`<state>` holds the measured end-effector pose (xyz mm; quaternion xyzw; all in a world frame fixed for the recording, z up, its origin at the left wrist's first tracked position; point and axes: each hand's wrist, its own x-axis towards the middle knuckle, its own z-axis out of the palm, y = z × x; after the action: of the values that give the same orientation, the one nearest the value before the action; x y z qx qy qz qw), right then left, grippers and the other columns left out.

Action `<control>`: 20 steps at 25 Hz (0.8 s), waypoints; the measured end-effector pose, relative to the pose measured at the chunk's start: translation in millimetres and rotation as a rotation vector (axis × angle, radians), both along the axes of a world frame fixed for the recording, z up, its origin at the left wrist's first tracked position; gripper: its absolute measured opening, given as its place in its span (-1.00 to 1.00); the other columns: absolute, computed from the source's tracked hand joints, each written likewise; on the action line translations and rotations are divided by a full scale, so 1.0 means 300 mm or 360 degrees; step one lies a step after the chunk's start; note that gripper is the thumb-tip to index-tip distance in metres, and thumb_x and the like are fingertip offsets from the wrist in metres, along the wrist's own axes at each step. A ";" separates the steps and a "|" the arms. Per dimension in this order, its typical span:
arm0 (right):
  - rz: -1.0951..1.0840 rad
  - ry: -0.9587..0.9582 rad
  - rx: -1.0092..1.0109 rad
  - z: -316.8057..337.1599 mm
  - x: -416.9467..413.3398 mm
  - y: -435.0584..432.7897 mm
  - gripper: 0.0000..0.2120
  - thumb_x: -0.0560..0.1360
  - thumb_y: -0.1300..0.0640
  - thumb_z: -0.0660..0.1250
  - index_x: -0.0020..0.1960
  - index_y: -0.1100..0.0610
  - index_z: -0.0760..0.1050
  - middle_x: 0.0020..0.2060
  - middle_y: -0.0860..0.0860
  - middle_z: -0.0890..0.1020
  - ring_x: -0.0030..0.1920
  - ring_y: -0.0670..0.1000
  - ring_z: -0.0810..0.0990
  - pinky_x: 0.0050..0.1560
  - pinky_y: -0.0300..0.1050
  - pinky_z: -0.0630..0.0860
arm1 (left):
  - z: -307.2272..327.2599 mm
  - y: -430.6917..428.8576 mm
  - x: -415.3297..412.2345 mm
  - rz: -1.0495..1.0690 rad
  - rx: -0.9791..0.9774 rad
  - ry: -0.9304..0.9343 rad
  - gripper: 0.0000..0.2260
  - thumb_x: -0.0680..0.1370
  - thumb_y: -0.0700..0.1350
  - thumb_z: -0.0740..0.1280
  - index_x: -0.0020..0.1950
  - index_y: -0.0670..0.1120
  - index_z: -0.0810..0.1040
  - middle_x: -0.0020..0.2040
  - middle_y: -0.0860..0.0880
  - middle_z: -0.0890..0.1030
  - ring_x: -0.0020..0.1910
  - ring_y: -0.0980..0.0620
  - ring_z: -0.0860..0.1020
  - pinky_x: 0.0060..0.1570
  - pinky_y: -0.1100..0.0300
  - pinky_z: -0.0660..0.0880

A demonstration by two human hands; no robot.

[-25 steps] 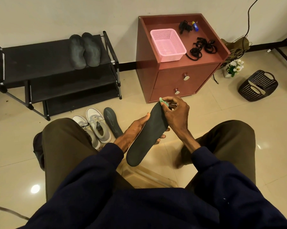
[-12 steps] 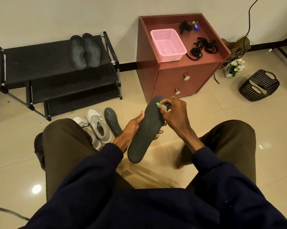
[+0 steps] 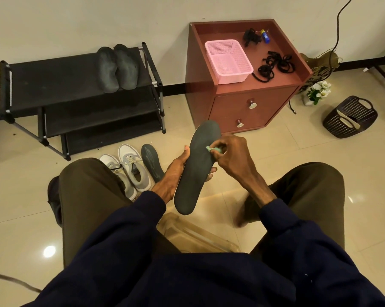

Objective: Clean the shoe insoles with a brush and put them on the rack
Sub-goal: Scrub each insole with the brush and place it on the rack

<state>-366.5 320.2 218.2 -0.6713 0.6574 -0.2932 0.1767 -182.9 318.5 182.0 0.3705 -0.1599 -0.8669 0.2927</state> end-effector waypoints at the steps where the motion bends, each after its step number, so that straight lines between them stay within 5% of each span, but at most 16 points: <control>1: -0.0124 0.0042 -0.0139 -0.013 -0.018 -0.003 -0.92 0.47 0.23 0.53 -0.03 0.16 0.72 -0.13 0.05 0.69 -0.20 -0.03 0.62 -0.14 -0.04 0.65 | 0.006 0.003 -0.002 -0.0027 0.0018 0.0040 -0.35 0.65 0.28 0.12 0.47 -0.22 0.44 0.36 -0.31 0.55 0.19 -0.27 0.62 0.23 -0.13 0.54; 4: -0.0148 -0.0048 -0.0207 -0.031 0.000 0.015 -0.89 0.47 0.21 0.53 0.00 0.17 0.71 -0.10 0.04 0.68 -0.15 -0.02 0.63 -0.10 -0.03 0.65 | 0.002 0.001 -0.010 -0.0037 0.0008 -0.0003 -0.36 0.65 0.28 0.14 0.47 -0.21 0.45 0.33 -0.30 0.57 0.18 -0.26 0.63 0.23 -0.14 0.55; 9: 0.0511 -0.0203 0.0490 0.040 0.095 0.052 -0.92 0.43 0.23 0.58 -0.08 0.13 0.76 -0.20 -0.03 0.69 -0.24 -0.06 0.65 -0.22 -0.15 0.66 | -0.011 -0.004 0.008 0.0039 -0.0118 -0.0214 -0.43 0.64 0.29 0.16 0.36 -0.13 0.57 0.24 -0.21 0.65 0.13 -0.17 0.66 0.19 -0.08 0.60; 13: -0.0020 0.0050 -0.0031 0.006 0.005 0.003 -0.91 0.44 0.26 0.54 -0.06 0.14 0.74 -0.16 0.03 0.70 -0.22 -0.07 0.63 -0.18 -0.24 0.62 | 0.023 0.011 -0.008 -0.0016 -0.0025 -0.0086 -0.43 0.67 0.25 0.11 0.35 -0.19 0.55 0.29 -0.28 0.61 0.11 -0.25 0.67 0.19 -0.13 0.56; 16: -0.0395 0.0013 -0.0251 -0.039 -0.068 -0.016 -0.88 0.49 0.25 0.51 0.02 0.14 0.71 -0.08 0.03 0.68 -0.11 -0.04 0.63 -0.07 -0.11 0.65 | -0.003 0.018 -0.012 -0.0210 -0.0077 0.0061 -0.36 0.69 0.28 0.03 0.51 -0.19 0.41 0.44 -0.26 0.49 0.22 -0.24 0.59 0.20 -0.06 0.56; 20: -0.0385 -0.0201 -0.0349 -0.041 -0.025 0.004 -0.87 0.51 0.23 0.50 0.06 0.15 0.69 -0.04 0.02 0.67 -0.07 -0.07 0.63 -0.02 -0.12 0.66 | 0.014 0.018 -0.019 -0.0229 -0.0028 0.0047 -0.39 0.68 0.26 0.09 0.47 -0.21 0.44 0.34 -0.30 0.56 0.15 -0.27 0.64 0.07 -0.08 0.62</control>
<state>-374.0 321.4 205.9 -0.5827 0.6852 -0.4239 0.1068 -188.7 324.0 186.3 0.3428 -0.1893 -0.8896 0.2351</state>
